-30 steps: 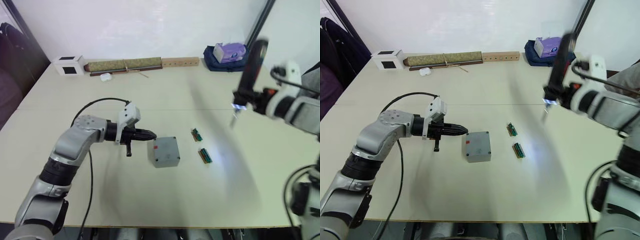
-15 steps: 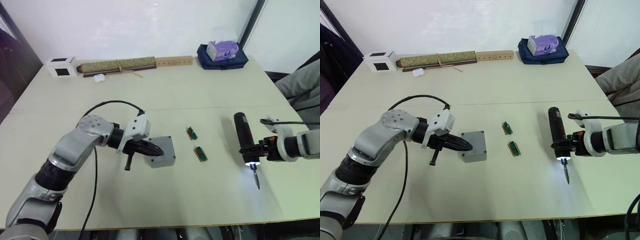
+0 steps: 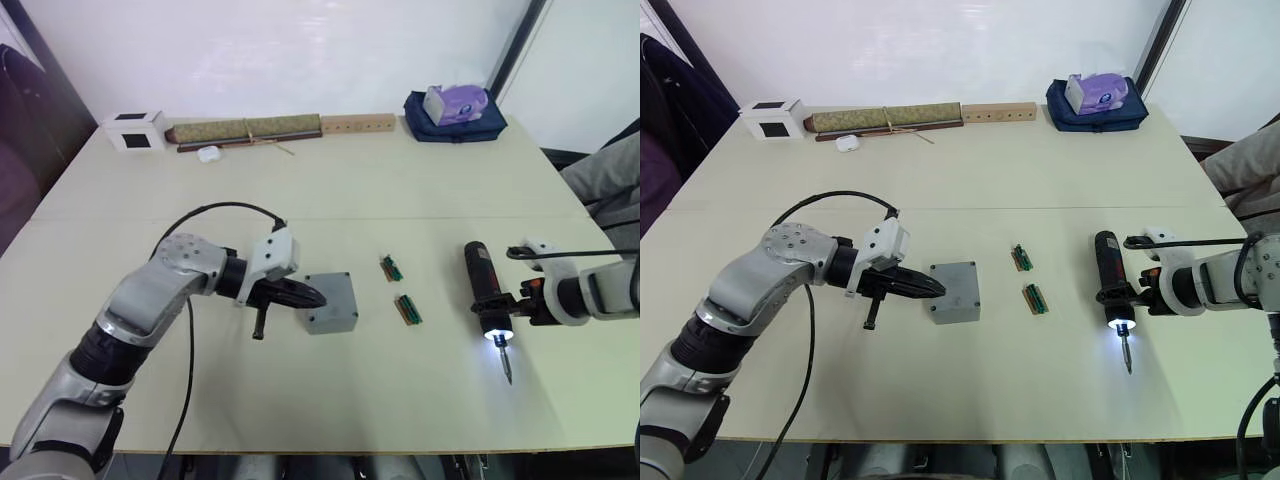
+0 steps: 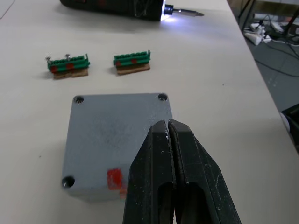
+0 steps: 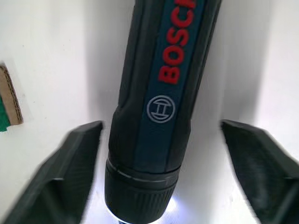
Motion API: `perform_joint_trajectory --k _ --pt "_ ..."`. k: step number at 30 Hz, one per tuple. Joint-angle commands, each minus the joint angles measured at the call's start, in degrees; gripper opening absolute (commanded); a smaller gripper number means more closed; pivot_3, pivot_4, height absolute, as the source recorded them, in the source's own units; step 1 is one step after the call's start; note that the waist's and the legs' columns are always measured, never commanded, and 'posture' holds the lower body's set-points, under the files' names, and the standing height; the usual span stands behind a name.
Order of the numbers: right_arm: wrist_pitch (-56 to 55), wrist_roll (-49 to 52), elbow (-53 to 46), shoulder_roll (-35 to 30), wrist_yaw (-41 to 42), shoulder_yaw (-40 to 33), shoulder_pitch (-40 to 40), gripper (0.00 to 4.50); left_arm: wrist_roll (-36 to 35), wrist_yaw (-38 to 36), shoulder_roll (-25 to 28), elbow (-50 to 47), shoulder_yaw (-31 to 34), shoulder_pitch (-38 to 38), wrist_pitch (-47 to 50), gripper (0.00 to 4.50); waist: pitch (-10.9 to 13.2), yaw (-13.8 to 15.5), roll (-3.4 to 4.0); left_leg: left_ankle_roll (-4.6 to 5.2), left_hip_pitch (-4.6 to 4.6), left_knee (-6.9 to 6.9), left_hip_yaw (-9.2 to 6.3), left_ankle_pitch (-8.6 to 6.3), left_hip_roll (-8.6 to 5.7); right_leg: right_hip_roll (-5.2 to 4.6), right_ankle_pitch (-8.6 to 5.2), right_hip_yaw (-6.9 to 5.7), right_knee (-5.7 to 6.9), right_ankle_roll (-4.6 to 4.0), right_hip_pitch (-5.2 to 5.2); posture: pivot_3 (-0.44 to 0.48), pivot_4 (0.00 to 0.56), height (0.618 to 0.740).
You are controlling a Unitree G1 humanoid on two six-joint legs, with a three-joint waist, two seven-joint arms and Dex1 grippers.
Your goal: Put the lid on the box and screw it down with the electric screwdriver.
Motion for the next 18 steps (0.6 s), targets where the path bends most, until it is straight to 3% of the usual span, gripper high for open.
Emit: perform_joint_trajectory --k 1,6,9,13,18 --pt "-1.1 -3.9 -1.7 0.0 3.2 -0.4 -1.2 4.46 1.0 0.6 0.2 1.0 1.7 -1.1 -2.0 0.00 0.0 0.0 0.00 0.00 0.00 0.01 0.01 0.00 0.00 -0.01 0.00 0.00 0.00 0.01 0.00 0.000 0.150 0.740" --pt "-2.1 -6.2 -4.8 -0.6 7.7 -1.3 -6.1 4.46 1.9 0.8 0.3 3.9 2.1 -2.0 -3.5 0.00 0.0 -0.1 0.03 0.00 0.00 0.01 0.03 0.00 -0.03 0.00 0.01 0.00 0.04 0.01 -0.05 0.000 0.150 0.740" --pt "-7.9 -10.1 -8.8 -3.9 12.4 1.7 -10.8 4.46 1.6 1.0 0.3 7.1 3.9 -3.2 -4.1 0.00 0.1 -0.1 0.10 0.00 0.00 -0.01 0.02 0.00 -0.02 0.03 0.00 0.00 0.10 0.01 -0.11 0.000 0.150 0.740" --pt "-14.7 -10.2 -18.8 -3.1 19.3 2.8 -13.3 4.46 1.2 4.6 -2.5 13.5 7.4 -5.0 -4.3 0.00 0.1 0.0 0.12 0.00 -0.01 -0.02 -0.01 0.00 -0.01 0.04 0.00 -0.04 0.08 0.00 -0.12 0.000 0.150 0.740" --pt "-22.3 -8.9 -39.5 0.6 24.7 6.2 2.6 4.46 6.9 5.9 -1.8 14.3 3.5 -1.6 -6.3 0.00 0.0 0.3 -0.03 0.00 -0.04 -0.04 -0.13 0.00 0.02 0.04 0.00 -0.10 0.00 0.01 -0.03 0.000 0.150 0.740"
